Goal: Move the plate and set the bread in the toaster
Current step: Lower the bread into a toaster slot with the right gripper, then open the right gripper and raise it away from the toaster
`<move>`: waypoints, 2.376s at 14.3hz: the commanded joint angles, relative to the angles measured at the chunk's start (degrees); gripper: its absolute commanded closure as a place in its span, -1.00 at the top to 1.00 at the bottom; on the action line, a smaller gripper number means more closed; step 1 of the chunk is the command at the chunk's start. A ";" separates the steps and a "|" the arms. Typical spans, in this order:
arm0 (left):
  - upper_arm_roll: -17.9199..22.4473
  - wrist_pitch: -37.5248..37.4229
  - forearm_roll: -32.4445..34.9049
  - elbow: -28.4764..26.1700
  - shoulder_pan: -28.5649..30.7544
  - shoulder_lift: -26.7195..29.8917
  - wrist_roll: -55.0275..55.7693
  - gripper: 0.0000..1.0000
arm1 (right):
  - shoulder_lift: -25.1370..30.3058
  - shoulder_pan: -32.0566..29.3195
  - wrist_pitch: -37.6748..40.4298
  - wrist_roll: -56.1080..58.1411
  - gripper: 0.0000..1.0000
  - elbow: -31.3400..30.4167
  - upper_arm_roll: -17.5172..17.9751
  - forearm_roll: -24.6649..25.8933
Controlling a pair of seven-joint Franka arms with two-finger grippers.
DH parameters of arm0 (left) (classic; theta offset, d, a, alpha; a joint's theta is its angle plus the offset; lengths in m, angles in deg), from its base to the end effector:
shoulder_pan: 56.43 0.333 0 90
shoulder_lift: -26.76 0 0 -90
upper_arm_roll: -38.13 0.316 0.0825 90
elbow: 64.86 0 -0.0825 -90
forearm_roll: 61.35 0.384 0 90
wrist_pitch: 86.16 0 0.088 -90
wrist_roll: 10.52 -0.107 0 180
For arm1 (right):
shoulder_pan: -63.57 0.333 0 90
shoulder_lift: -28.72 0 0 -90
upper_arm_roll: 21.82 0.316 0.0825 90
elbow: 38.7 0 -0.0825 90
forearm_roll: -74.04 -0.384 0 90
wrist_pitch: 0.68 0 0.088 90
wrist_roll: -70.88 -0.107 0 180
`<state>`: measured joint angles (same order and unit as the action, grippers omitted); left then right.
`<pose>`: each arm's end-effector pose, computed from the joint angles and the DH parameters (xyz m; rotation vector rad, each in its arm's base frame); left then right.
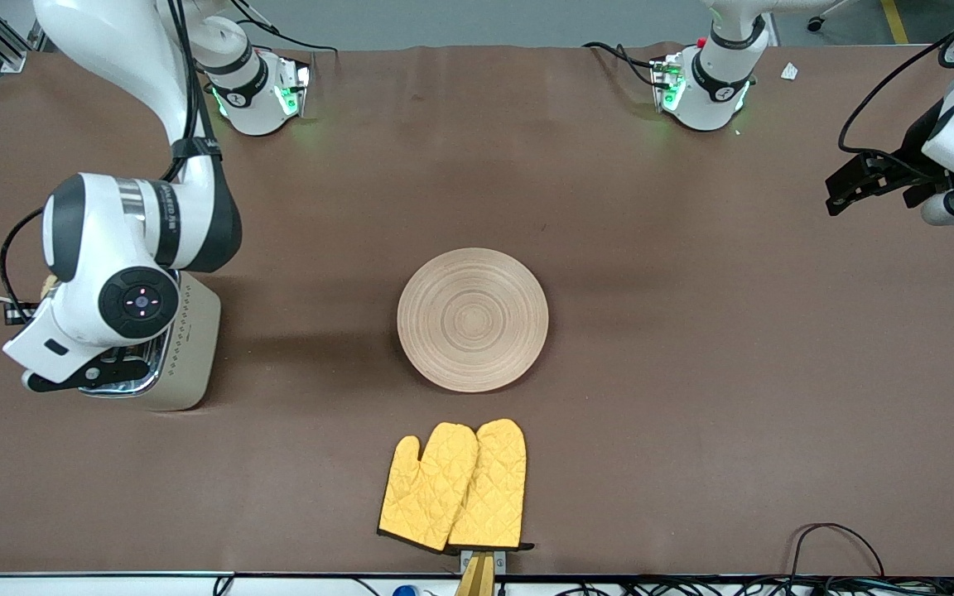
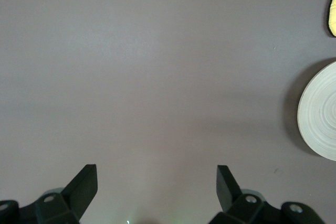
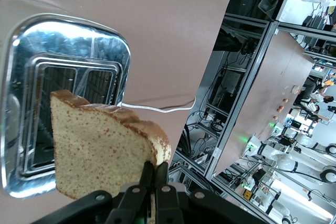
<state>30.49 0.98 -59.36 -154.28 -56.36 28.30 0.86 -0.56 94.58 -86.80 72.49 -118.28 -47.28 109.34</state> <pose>0.5370 -0.0685 0.6396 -3.0999 -0.1055 0.0103 0.6582 0.0556 0.4485 2.2581 0.2373 -0.3691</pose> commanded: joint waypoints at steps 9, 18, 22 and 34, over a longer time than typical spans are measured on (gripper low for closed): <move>-0.36 -0.56 -1.03 1.36 -0.25 -0.74 0.13 1.00 | -3.32 -1.48 -3.52 -6.78 -0.99 -1.55 0.67 -5.31; -0.28 -0.04 -1.55 1.36 0.02 -1.18 0.04 1.00 | -1.49 -4.20 -4.14 -13.39 1.00 -0.84 0.24 -24.72; -0.01 -0.04 -1.64 1.44 0.11 -1.18 -0.58 1.00 | 7.20 -6.75 -3.70 -11.02 1.00 -2.85 0.32 -33.18; 0.08 -0.04 -1.11 1.36 0.19 -1.00 -1.01 1.00 | 33.32 -12.03 -4.76 -0.90 1.00 -16.22 0.58 -38.04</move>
<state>30.45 1.17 -60.25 -153.98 -56.37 27.68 0.86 28.90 82.44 -91.29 71.41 -131.08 -47.62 71.02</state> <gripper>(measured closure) 0.000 0.000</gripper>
